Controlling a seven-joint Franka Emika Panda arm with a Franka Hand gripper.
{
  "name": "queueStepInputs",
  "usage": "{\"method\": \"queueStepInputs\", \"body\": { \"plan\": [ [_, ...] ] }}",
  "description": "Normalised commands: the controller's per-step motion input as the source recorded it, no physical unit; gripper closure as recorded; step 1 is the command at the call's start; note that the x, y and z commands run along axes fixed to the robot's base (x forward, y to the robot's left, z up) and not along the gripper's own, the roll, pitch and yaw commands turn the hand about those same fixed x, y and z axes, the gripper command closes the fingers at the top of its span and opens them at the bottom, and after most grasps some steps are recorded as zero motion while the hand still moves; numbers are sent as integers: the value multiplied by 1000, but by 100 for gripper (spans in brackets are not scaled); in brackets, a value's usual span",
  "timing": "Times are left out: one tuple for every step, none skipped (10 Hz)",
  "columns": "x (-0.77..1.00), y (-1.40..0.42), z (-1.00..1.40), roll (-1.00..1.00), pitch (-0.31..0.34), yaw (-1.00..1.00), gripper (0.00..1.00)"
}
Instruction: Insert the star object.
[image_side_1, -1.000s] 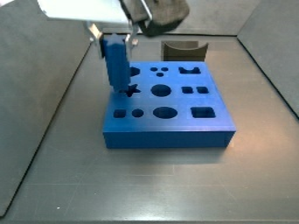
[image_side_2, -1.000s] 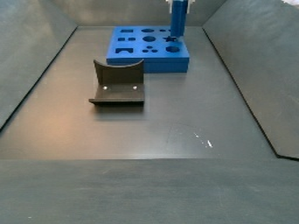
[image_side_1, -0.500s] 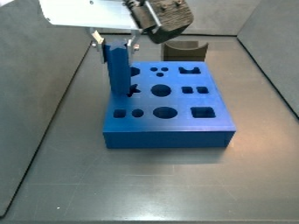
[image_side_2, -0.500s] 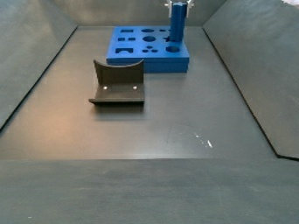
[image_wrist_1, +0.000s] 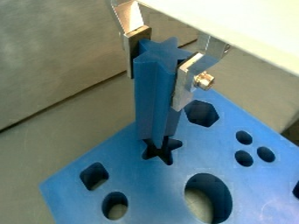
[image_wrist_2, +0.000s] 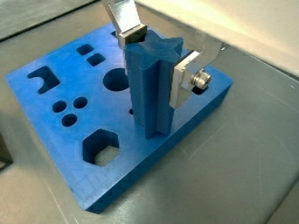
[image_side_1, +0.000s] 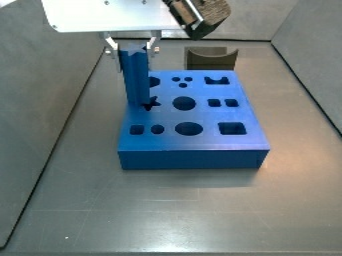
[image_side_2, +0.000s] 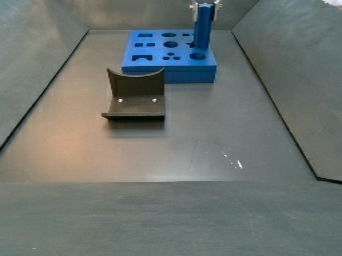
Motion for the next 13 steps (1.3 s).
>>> {"method": "queueStepInputs", "body": {
  "plan": [
    [197,-114,-491,0,-121,514,100],
    [240,-149,-529,0,-106,483,100],
    [417,-197,-606,0,-67,494,100],
    [429,-137,-651,0,-46,500,100],
    [274,-49,-643,113,-37,566,100],
    [117,0,-600,177,-40,640,100],
    [0,0,-554,230,-34,697,100],
    [-57,0,-483,239,-36,703,100],
    [-357,0,-369,174,-80,409,100],
    [-234,-91,-397,7,-36,26,100],
    [-46,-174,-417,0,-34,-83,100],
    [0,-163,-434,-40,-67,-286,100],
    [0,-163,-463,-43,-83,-460,100]
  ]
}}
